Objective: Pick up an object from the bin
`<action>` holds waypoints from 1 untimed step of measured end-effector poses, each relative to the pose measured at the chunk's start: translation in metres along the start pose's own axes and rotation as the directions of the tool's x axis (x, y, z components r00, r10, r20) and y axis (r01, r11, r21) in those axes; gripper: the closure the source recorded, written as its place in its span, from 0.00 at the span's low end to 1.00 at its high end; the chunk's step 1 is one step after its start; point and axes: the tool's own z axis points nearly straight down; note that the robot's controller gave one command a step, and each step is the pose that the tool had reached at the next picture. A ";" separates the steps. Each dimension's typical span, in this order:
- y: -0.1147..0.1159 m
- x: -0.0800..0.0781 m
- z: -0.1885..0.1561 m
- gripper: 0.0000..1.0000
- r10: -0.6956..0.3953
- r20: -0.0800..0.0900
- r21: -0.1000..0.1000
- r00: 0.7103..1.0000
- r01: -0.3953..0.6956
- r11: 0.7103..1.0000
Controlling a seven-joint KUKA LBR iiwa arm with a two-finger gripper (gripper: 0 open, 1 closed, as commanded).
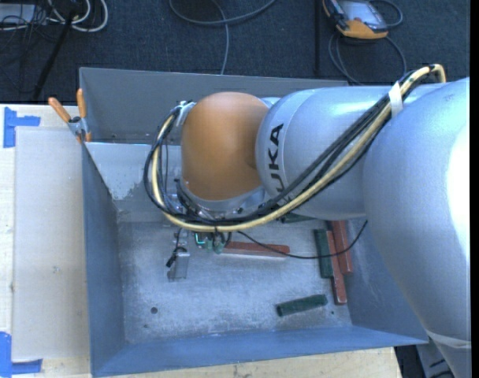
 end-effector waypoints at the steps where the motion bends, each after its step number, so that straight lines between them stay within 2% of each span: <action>1: -0.086 -0.016 0.043 0.00 0.076 0.004 0.003 0.997 -0.076 0.997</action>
Offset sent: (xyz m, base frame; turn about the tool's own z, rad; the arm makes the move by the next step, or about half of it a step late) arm 0.0161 -0.0807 -0.0398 0.0680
